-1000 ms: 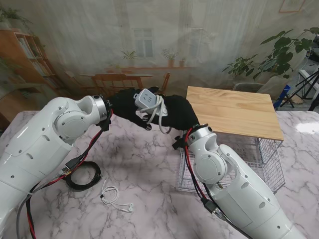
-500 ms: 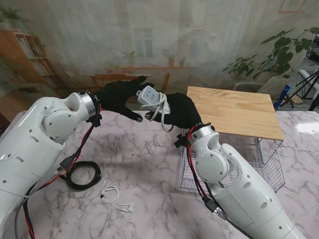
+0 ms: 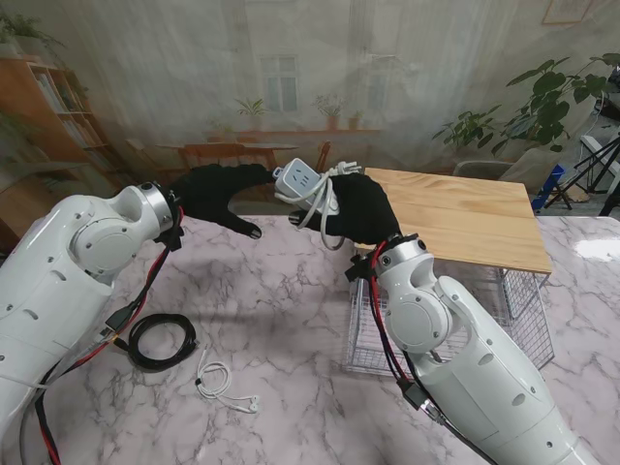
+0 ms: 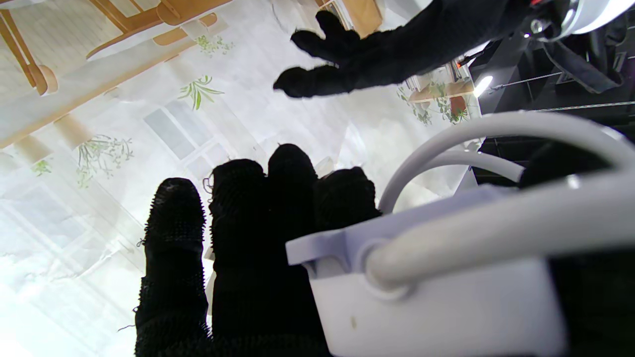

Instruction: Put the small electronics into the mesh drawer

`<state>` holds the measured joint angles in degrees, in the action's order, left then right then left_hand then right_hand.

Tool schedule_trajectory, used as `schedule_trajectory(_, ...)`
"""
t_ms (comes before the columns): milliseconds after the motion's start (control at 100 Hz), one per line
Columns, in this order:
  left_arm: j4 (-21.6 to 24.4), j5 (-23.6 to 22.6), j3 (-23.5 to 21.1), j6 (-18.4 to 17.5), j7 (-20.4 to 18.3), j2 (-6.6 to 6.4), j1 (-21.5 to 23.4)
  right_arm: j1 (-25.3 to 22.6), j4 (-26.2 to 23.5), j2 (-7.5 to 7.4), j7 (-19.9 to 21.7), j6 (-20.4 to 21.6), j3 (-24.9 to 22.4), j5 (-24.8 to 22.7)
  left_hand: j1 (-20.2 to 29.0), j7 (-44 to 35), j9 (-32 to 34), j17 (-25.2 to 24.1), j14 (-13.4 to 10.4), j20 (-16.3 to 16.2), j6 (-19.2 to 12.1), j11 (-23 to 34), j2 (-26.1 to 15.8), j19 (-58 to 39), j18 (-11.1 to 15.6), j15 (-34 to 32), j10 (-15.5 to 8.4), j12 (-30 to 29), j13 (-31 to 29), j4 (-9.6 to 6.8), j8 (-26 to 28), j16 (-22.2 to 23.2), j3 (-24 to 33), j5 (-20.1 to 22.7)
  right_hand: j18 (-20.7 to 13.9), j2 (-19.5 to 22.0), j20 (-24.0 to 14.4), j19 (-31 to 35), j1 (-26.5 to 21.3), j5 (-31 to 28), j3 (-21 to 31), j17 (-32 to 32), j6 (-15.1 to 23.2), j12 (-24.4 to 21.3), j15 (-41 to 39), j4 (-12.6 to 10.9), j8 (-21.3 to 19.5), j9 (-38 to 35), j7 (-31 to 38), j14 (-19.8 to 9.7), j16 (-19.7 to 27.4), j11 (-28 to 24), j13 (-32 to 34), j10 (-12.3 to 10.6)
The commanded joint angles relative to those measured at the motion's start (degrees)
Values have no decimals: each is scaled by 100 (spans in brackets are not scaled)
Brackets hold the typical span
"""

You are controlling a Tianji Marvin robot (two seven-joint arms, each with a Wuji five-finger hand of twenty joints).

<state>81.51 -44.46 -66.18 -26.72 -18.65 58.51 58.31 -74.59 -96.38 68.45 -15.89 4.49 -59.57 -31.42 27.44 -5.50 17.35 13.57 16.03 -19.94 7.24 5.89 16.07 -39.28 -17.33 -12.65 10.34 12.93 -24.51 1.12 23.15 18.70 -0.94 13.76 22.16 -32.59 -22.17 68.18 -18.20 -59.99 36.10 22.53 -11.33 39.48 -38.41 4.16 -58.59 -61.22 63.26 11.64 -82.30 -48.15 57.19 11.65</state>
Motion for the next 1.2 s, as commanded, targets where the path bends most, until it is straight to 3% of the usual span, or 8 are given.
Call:
schedule_trajectory(0,-162,-50,54,83,-30,-8,82,-59,-83,-42,17,4,-73,-59,113,-59,138,-60,-30,-105,-15,40,-123,-133,-222,-9,-32,98,-64,-7,74,86,4,173,-10,1750,56,13,-1395,-625,1357,-17,583,79,-426,-117,-14,64,695,-381,-185,-532,-179,-918)
schedule_trajectory(50,-247,-103,97,112,28,-5,100,-100,-117,-63,44,14,-127,-118,167,-122,215,-88,-38,-117,-31,39,-206,-132,-216,3,-33,109,-87,-12,101,95,13,352,-17,1751,55,16,-1391,-625,1356,-11,583,79,-428,-117,-14,65,695,-388,-186,-531,-178,-908)
schedule_trajectory(400,-686,-209,404,327,169,3,78,-710,-522,-253,417,105,-799,-495,329,-95,328,-167,-62,-195,-54,-44,-448,-109,-243,72,-57,95,-130,-19,78,134,-30,520,-19,1743,58,20,-1383,-627,1370,-3,606,74,-433,-123,-7,50,704,-382,-188,-526,-172,-921)
schedule_trajectory(870,-918,-642,383,49,517,-37,301,-1966,-1199,-462,927,377,-1826,-1051,395,-145,275,-250,-119,-258,-29,-61,-759,-51,-241,111,-65,90,-94,-17,76,155,-46,657,-13,1729,63,19,-1354,-639,1396,6,625,66,-415,-123,8,34,699,-371,-174,-506,-156,-917)
schedule_trajectory(1190,-1121,-693,446,-2,545,-61,323,-2772,-1396,-501,967,512,-2307,-1285,406,-147,292,-247,-122,-294,-20,-67,-836,-52,-227,107,-70,78,-111,-9,69,164,-68,707,-28,1710,71,11,-1339,-651,1426,17,634,64,-411,-123,13,22,697,-370,-170,-492,-150,-913)
